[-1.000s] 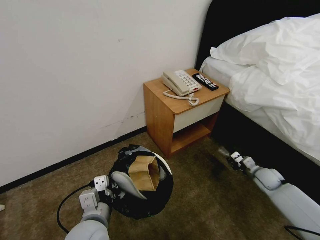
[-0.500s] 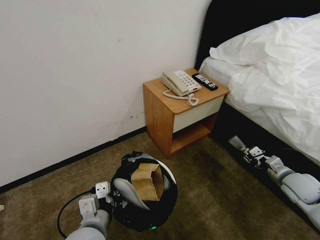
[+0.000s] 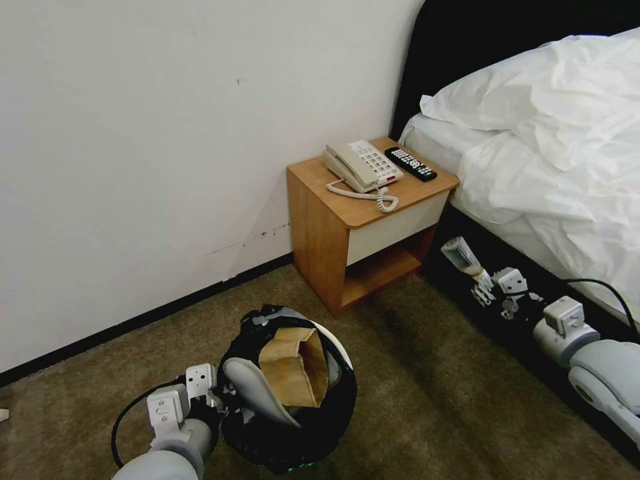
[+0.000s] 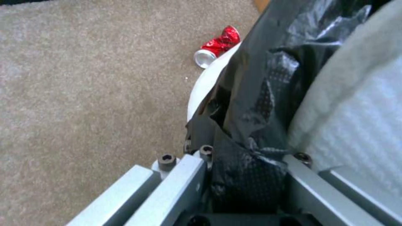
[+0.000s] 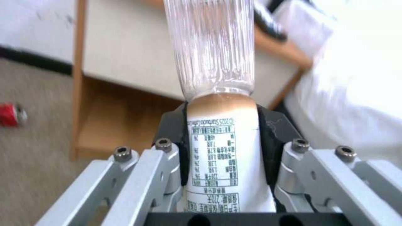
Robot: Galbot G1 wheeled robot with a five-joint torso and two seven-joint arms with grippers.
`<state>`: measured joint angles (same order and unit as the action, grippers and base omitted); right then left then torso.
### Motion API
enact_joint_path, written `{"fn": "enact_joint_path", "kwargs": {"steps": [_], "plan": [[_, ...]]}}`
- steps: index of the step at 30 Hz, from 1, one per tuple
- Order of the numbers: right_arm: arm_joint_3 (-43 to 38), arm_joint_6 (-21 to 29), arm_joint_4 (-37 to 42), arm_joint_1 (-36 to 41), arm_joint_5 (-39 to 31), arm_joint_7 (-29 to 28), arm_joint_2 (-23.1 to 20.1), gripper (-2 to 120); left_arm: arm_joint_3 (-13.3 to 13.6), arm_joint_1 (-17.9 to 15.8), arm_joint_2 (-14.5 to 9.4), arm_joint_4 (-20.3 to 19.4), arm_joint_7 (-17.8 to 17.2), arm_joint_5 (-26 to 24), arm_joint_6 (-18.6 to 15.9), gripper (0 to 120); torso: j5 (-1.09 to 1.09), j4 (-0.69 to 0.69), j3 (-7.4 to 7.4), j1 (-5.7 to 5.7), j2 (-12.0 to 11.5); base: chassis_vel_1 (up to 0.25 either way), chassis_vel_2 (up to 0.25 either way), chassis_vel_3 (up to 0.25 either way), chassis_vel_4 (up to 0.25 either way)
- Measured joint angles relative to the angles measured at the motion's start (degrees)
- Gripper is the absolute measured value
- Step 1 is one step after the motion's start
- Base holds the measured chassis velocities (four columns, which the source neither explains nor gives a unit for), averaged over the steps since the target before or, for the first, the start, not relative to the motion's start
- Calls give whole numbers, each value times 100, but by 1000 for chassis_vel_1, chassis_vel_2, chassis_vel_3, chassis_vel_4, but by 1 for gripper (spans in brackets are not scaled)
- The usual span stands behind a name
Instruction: Pick up the trash bin, then pick up the garbage from the floor and place it into the trash bin.
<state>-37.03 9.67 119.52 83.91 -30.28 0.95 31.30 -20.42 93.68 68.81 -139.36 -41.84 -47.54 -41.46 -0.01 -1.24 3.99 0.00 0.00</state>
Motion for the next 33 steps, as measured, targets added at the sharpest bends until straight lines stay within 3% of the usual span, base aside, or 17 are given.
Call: {"fn": "enact_joint_path", "kwargs": {"steps": [5, 14, 33], "plan": [[-190, 5, 477, 30, -350, -125, -138, 29, 172, -317, -146, 197, -123, -293, -6, 0, 0, 0, 0, 0, 0, 0, 0, 0, 0], [-199, 32, 933, -127, -922, -270, -218, 29, 336, -631, -153, 474, -178, -461, -6, 0, 0, -1, 0, 0, 0, 0, 0, 0, 0], [-73, -608, 1381, -268, -1754, -99, -180, 29, 547, -715, 28, 673, -142, -413, -23, 0, 0, 1, 0, 0, 0, 0, 0, 0, 0]]}}
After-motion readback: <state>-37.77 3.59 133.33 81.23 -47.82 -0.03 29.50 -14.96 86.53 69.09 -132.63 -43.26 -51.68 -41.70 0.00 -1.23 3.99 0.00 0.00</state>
